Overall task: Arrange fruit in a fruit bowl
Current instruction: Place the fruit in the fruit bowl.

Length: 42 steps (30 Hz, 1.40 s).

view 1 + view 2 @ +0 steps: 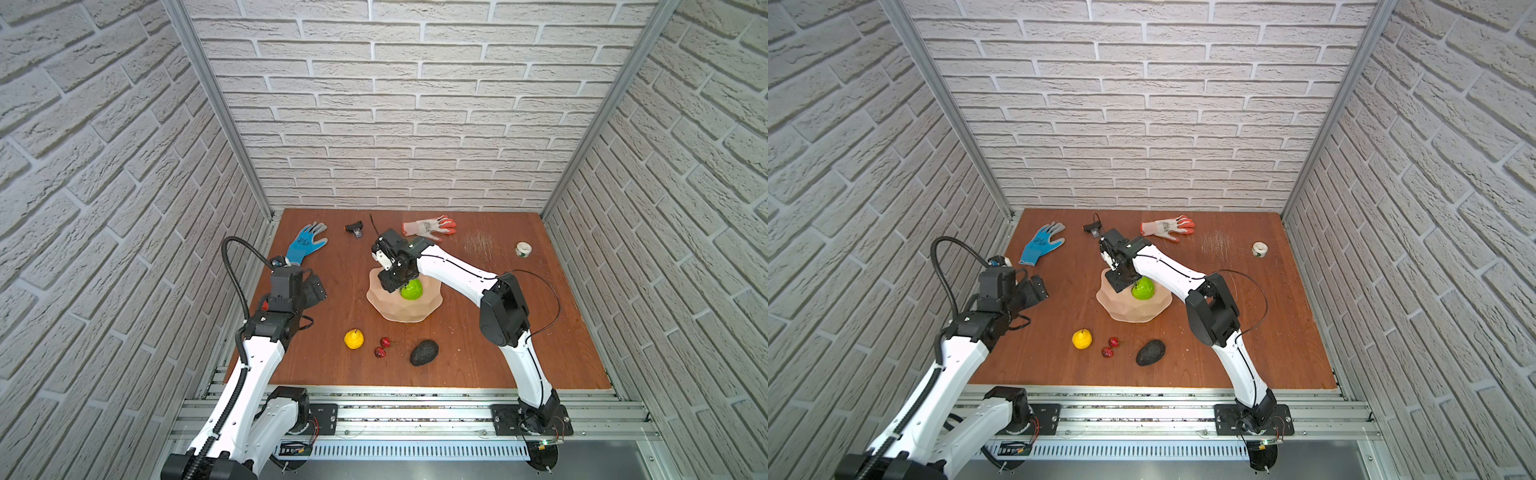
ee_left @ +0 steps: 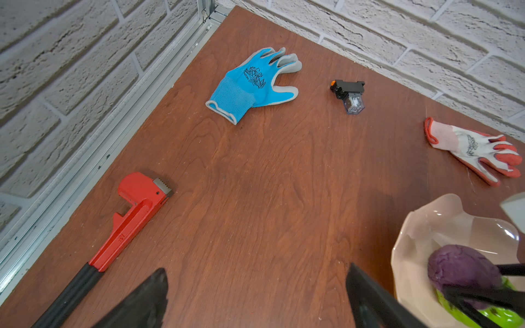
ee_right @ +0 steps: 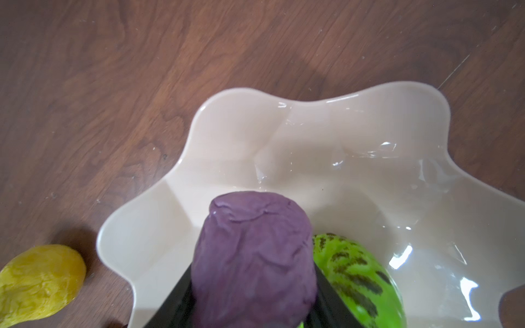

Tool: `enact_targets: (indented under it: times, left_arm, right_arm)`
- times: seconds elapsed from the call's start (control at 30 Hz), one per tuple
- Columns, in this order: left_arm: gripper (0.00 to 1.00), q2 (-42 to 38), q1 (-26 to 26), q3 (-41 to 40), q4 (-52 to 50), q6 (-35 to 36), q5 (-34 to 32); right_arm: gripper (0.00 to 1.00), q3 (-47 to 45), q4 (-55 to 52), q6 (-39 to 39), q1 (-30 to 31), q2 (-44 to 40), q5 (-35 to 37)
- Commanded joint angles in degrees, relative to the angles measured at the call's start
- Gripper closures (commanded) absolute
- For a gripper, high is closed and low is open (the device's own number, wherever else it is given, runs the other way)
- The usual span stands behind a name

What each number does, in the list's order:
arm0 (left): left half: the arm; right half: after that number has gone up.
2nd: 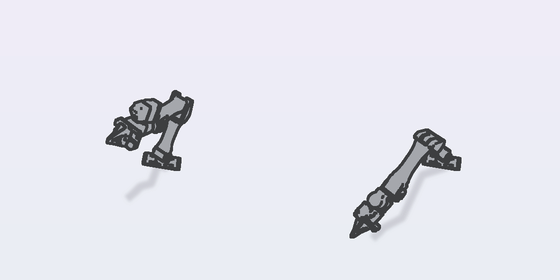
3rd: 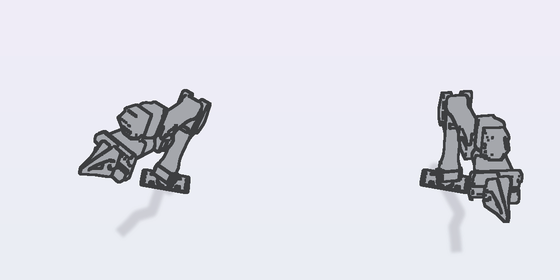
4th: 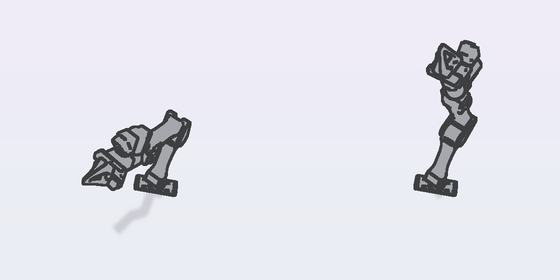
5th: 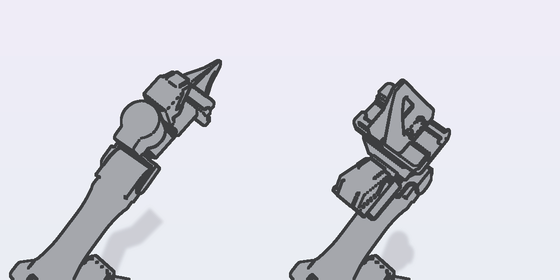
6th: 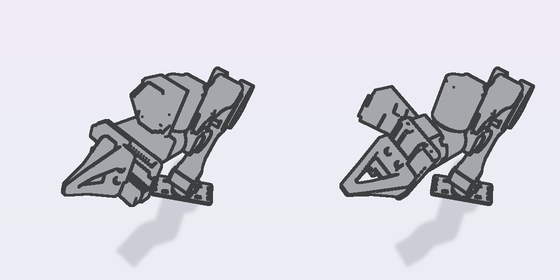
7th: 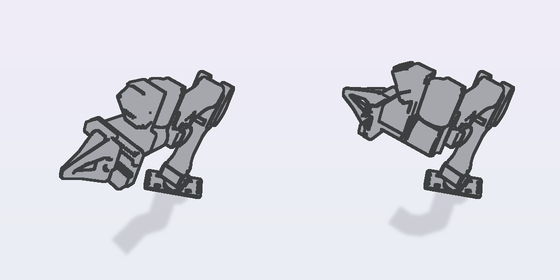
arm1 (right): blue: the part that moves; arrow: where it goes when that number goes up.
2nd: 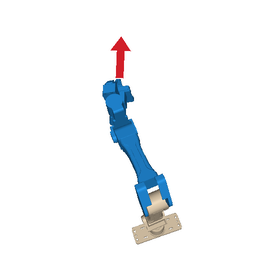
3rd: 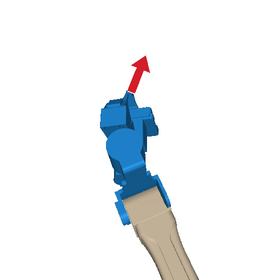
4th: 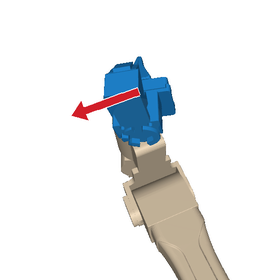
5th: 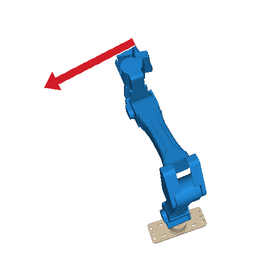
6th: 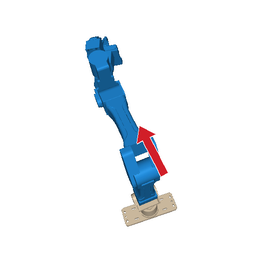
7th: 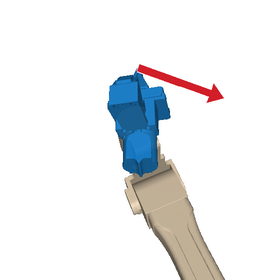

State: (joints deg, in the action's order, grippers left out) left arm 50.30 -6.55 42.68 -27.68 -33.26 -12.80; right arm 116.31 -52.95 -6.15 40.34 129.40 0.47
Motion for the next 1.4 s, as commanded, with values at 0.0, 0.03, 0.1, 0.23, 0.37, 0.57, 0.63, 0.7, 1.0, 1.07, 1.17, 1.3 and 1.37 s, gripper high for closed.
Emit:
enact_targets:
  times: [0.0,0.03,0.1,0.23,0.37,0.57,0.63,0.7,1.0,1.07,1.17,1.3,1.37]
  left_arm:
    - [0.03,-1.08,-0.04,-0.22,-0.45,-0.23,-1.43]
    - [0.03,-1.07,-0.06,-0.08,-0.53,-0.23,-1.53]
    - [0.03,-0.88,-0.02,0.03,-0.53,-0.14,-1.57]
    - [0.03,-0.49,-0.02,0.40,-0.71,-0.14,-1.44]
    - [0.03,-0.41,-0.05,0.55,-0.96,-0.30,-1.35]
    - [0.03,-0.47,-0.05,0.55,-1.24,-0.41,-1.41]
    - [0.03,-0.23,-0.02,0.61,-1.15,-0.32,-1.34]
    - [0.03,-0.18,-0.04,0.79,-1.23,-0.21,-1.27]
    - [0.03,-0.51,-0.01,0.74,-1.32,-0.66,-1.09]
    - [0.03,-0.56,-0.05,0.97,-1.39,-0.75,-0.76]
    - [0.03,-0.65,-0.04,1.34,-1.66,-0.41,-0.22]
    - [0.03,-0.22,0.00,1.79,-1.59,-0.08,0.23]
    - [0.03,0.40,-0.04,2.39,-1.33,0.20,0.62]
  right_arm:
    - [0.49,0.89,0.78,1.43,-0.48,0.56,1.25]
    - [0.49,0.88,0.90,1.57,-0.50,0.90,1.35]
    - [0.49,1.20,1.01,1.98,-0.61,1.61,1.80]
    - [0.48,2.10,1.07,2.53,-0.69,2.91,2.42]
    - [0.47,2.28,1.44,3.05,-0.63,3.59,2.69]
    - [0.34,2.52,0.98,3.14,-0.65,3.84,4.09]
    - [0.31,2.65,1.09,3.23,-0.70,3.75,4.41]
    - [0.29,3.04,1.11,3.47,-0.57,3.75,4.28]
    - [0.27,5.53,-0.62,4.50,-0.60,0.69,4.57]
    - [0.27,5.51,-0.43,4.90,-0.61,-0.37,3.82]
    - [0.26,5.42,-0.51,4.59,-0.50,-2.25,2.92]
    - [0.26,4.94,-2.08,4.28,-0.37,-5.81,2.70]
    - [0.26,3.14,-2.72,4.05,-0.35,-8.61,3.19]
